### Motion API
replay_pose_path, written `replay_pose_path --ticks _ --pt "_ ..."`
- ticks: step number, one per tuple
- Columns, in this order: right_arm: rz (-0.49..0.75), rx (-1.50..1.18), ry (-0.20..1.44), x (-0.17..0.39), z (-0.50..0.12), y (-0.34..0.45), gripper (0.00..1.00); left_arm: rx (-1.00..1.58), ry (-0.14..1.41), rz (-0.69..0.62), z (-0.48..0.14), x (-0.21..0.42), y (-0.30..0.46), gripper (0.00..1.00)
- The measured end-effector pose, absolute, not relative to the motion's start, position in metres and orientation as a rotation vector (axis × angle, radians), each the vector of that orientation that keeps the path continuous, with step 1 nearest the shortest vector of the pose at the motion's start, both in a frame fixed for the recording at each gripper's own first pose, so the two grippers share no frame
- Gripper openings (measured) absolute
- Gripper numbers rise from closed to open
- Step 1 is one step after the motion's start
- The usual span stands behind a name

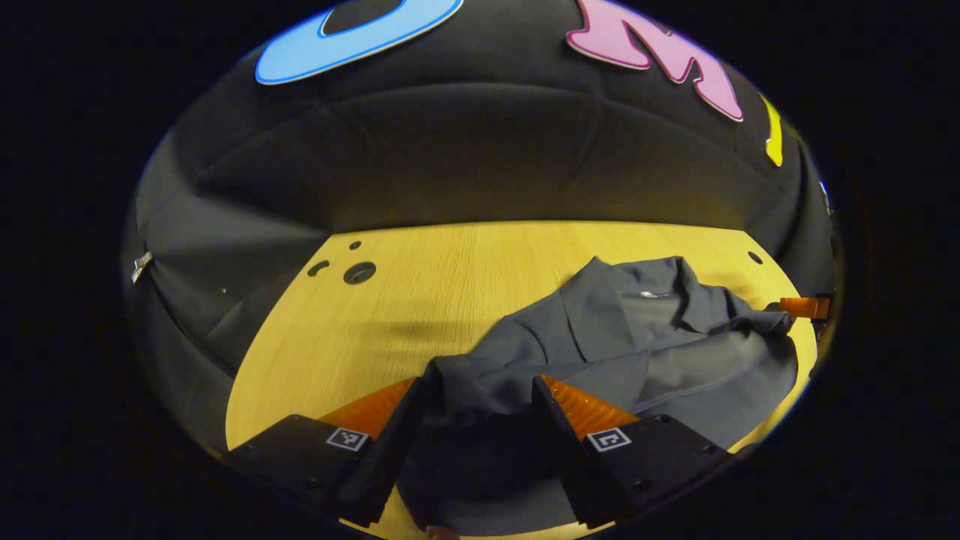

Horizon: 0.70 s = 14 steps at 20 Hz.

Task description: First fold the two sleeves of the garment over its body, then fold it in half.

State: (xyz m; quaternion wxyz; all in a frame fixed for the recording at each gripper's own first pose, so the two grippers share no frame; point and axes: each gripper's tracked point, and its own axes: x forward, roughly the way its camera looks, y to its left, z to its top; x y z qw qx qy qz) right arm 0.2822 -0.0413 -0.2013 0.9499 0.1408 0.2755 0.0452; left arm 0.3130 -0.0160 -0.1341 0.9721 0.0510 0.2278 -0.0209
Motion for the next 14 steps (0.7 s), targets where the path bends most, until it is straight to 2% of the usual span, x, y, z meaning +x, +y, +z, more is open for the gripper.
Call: replay_pose_path --ticks 3,7,14 --pt "0.117 0.281 0.512 0.265 -0.174 -0.043 0.97 0.073 0.397 -0.076 -0.106 0.294 -0.023 0.94" --pt "0.155 0.26 0.443 0.231 -0.138 -0.043 0.97 0.052 0.315 -0.102 -0.072 0.257 -0.024 0.94" --pt "0.25 0.214 0.344 0.151 -0.101 -0.022 0.97 0.049 0.218 -0.144 -0.042 0.16 -0.033 0.94"
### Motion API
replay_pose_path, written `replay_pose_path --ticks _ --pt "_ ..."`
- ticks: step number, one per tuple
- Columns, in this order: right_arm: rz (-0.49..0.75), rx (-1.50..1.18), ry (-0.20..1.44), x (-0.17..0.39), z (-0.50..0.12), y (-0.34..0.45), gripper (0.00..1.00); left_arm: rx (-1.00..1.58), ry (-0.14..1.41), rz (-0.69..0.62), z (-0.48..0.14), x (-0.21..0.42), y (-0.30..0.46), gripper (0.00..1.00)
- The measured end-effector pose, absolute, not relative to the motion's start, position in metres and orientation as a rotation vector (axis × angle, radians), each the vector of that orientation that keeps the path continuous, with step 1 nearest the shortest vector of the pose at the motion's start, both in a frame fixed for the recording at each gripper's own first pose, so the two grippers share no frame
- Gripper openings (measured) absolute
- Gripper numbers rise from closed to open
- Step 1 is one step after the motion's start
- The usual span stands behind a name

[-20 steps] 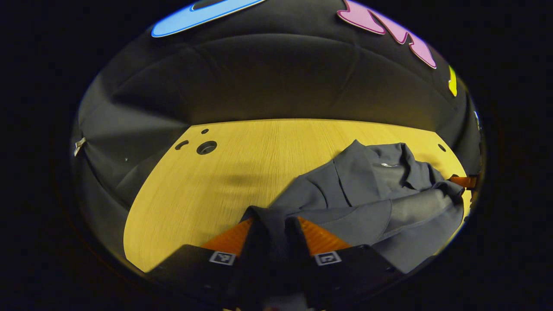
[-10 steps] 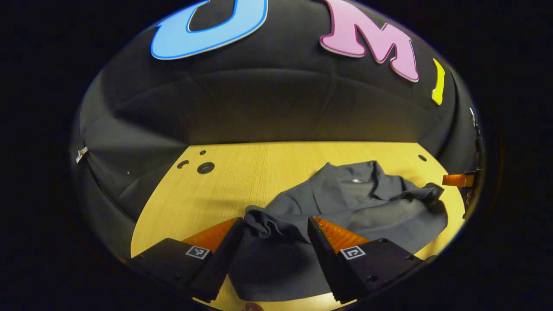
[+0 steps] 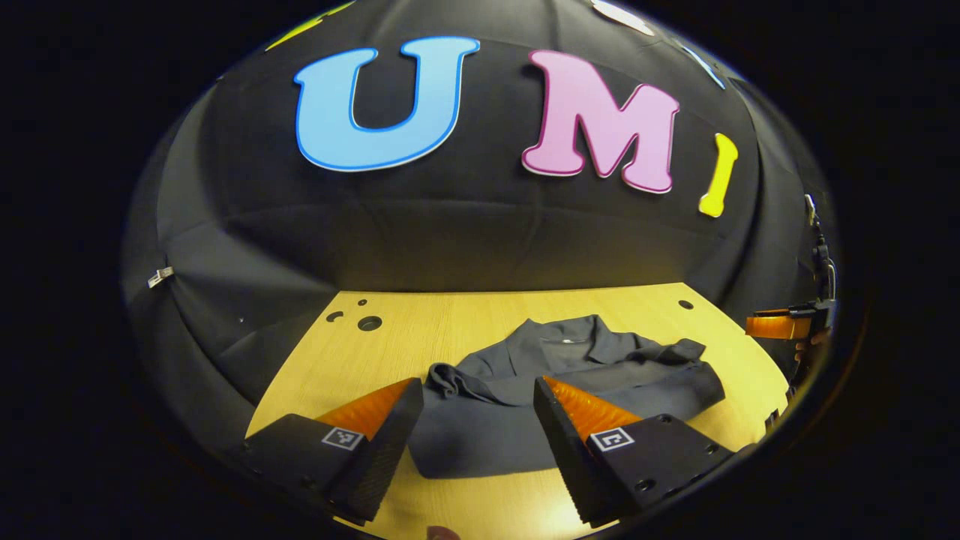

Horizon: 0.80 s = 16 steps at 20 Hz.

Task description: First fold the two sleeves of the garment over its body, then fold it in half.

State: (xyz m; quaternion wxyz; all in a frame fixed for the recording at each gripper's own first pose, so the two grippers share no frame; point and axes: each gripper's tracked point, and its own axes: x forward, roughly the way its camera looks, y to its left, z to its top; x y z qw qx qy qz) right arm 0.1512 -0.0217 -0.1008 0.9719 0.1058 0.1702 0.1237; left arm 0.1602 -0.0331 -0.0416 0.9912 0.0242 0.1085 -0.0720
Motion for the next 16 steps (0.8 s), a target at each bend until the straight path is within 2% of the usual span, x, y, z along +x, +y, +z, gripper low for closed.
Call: replay_pose_path --ticks 7,12,16 --pt "0.372 0.155 0.295 0.083 -0.083 0.011 0.98 -0.014 0.236 -0.169 -0.047 0.066 -0.041 0.94" --pt "0.426 0.176 0.305 0.058 -0.088 0.033 0.98 -0.092 0.272 -0.085 -0.07 0.023 -0.03 0.96" --pt "0.477 0.105 0.37 0.056 -0.118 0.039 0.98 -0.113 0.275 0.017 -0.087 0.004 -0.018 0.96"
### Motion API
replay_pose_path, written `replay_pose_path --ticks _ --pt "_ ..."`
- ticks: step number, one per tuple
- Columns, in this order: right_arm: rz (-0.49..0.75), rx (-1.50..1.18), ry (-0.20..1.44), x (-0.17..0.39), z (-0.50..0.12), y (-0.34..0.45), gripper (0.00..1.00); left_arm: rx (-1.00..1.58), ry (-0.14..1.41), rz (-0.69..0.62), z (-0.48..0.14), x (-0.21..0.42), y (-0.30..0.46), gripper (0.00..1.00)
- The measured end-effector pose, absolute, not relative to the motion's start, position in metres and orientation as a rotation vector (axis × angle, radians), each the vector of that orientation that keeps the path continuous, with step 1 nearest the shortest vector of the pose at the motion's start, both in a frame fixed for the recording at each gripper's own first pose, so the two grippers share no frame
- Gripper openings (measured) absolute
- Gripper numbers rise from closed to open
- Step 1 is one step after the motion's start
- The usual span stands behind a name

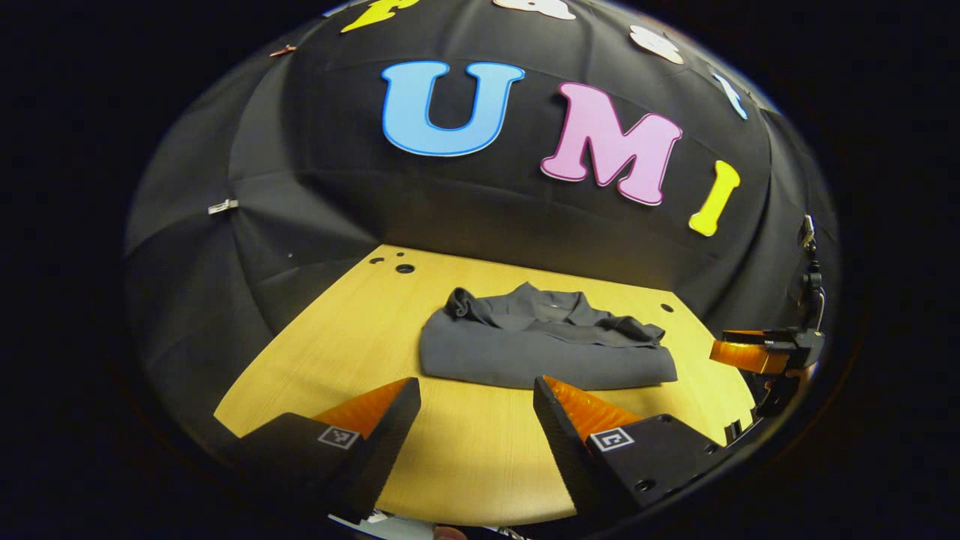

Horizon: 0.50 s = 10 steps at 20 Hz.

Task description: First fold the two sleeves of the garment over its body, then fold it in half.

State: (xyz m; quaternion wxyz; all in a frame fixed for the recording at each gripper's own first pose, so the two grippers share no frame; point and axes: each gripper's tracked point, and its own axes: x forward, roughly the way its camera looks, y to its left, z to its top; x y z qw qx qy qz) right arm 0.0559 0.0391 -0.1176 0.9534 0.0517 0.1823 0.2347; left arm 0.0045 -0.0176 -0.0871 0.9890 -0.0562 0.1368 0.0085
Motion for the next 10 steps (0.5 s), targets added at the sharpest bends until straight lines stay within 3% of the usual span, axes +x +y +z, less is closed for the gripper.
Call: replay_pose_path --ticks 5,10 --pt "0.52 0.104 0.386 0.065 -0.123 0.038 0.98 -0.114 0.271 0.089 -0.09 -0.004 -0.027 0.96" --pt "0.508 0.124 0.359 0.055 -0.114 0.034 0.98 -0.098 0.244 0.053 -0.085 -0.014 -0.052 0.96"
